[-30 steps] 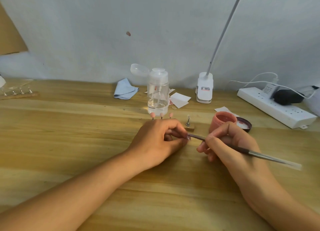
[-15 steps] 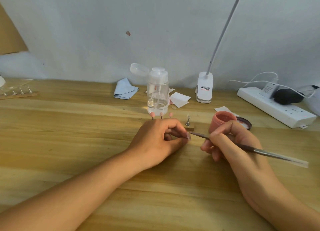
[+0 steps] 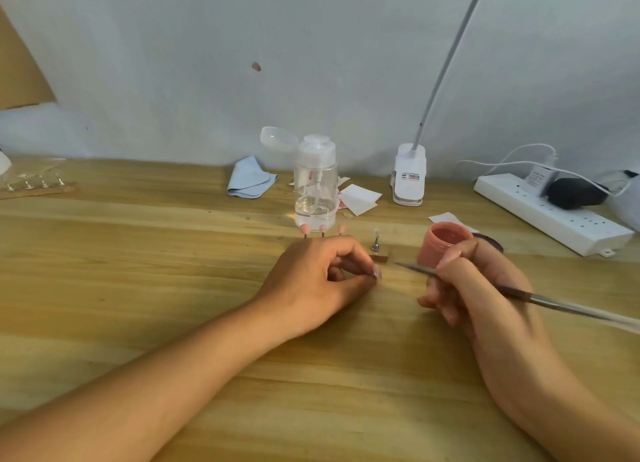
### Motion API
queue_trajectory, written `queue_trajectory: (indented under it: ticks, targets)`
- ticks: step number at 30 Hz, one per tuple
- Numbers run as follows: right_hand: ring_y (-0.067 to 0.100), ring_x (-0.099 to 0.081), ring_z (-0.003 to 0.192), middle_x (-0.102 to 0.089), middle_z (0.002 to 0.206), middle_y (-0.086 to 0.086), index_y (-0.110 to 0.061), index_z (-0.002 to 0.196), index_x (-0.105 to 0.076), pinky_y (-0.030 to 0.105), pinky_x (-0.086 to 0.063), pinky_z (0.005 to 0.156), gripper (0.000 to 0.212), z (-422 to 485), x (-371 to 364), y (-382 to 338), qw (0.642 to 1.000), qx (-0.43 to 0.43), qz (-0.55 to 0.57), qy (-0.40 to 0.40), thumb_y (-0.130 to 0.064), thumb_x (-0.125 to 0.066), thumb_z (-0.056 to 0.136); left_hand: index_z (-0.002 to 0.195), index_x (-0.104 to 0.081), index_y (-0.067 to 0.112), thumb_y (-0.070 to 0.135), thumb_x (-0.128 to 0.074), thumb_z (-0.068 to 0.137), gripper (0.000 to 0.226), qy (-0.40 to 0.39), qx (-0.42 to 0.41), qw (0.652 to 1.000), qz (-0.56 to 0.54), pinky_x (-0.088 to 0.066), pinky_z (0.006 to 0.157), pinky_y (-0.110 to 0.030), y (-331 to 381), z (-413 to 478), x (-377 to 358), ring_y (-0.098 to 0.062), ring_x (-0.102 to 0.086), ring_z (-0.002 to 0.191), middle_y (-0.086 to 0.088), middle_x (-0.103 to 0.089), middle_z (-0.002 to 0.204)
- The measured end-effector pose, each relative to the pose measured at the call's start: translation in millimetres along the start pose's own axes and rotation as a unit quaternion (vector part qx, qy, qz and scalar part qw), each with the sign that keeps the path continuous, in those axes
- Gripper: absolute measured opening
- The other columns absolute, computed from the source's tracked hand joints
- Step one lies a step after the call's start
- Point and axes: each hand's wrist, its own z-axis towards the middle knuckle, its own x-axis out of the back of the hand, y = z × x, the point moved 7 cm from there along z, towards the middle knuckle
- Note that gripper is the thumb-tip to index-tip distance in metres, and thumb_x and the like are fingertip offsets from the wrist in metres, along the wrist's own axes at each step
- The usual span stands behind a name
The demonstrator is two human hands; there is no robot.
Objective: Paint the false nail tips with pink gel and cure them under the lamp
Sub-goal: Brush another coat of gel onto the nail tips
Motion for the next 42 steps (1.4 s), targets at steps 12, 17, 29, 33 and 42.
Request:
queue_trajectory:
  ticks: [12,17,29,33,42]
  targets:
    - [0.018,-0.054,0.052,-0.068,0.064,0.013,-0.002,0.077,-0.046,0.019,-0.047,0.048,0.016,0,0,0,0.999,-0.008,0.048,-0.002,0.006,-0.052,0.090,0.077,-0.069,0.032,0.015,-0.078,0.083,0.020,0.002,-0.015,1.000,0.017,-0.036,0.058,-0.008,4,-1,1,0.004,-0.048,0.051,0.022,-0.074,0.085]
    - [0.017,-0.053,0.051,-0.069,0.063,0.015,0.000,0.076,-0.044,0.019,-0.047,0.049,0.018,-3,-6,-2,0.999,-0.010,0.029,-0.017,0.005,-0.054,0.090,0.076,-0.069,0.035,0.016,-0.079,0.082,0.023,0.004,-0.016,1.000,0.021,-0.037,0.058,-0.010,2,0,2,0.001,-0.045,0.051,0.023,-0.072,0.083]
    - [0.009,-0.048,0.044,-0.067,0.059,0.011,0.005,0.078,-0.042,0.015,-0.042,0.046,0.014,-1,-7,0,0.999,0.006,-0.028,-0.027,0.007,-0.054,0.085,0.077,-0.069,0.031,0.016,-0.080,0.081,0.018,0.006,-0.013,1.000,0.020,-0.037,0.057,-0.011,0,1,1,0.001,-0.045,0.051,0.024,-0.071,0.082]
    - [0.012,-0.042,0.047,-0.060,0.052,0.008,-0.008,0.068,-0.043,0.021,-0.037,0.048,0.020,0,-1,3,0.999,0.006,-0.034,0.003,0.003,-0.053,0.081,0.079,-0.071,0.027,0.016,-0.080,0.082,0.014,0.003,-0.018,1.000,0.016,-0.038,0.059,-0.012,0,1,1,0.000,-0.046,0.052,0.022,-0.072,0.084]
    - [0.010,-0.047,0.046,-0.071,0.068,0.013,0.005,0.081,-0.044,0.021,-0.048,0.054,0.017,-4,-12,-3,0.998,0.012,-0.013,-0.053,-0.001,-0.057,0.090,0.074,-0.066,0.036,0.015,-0.081,0.080,0.026,0.013,-0.026,0.999,0.029,-0.037,0.057,-0.011,1,1,2,0.001,-0.048,0.051,0.025,-0.071,0.083]
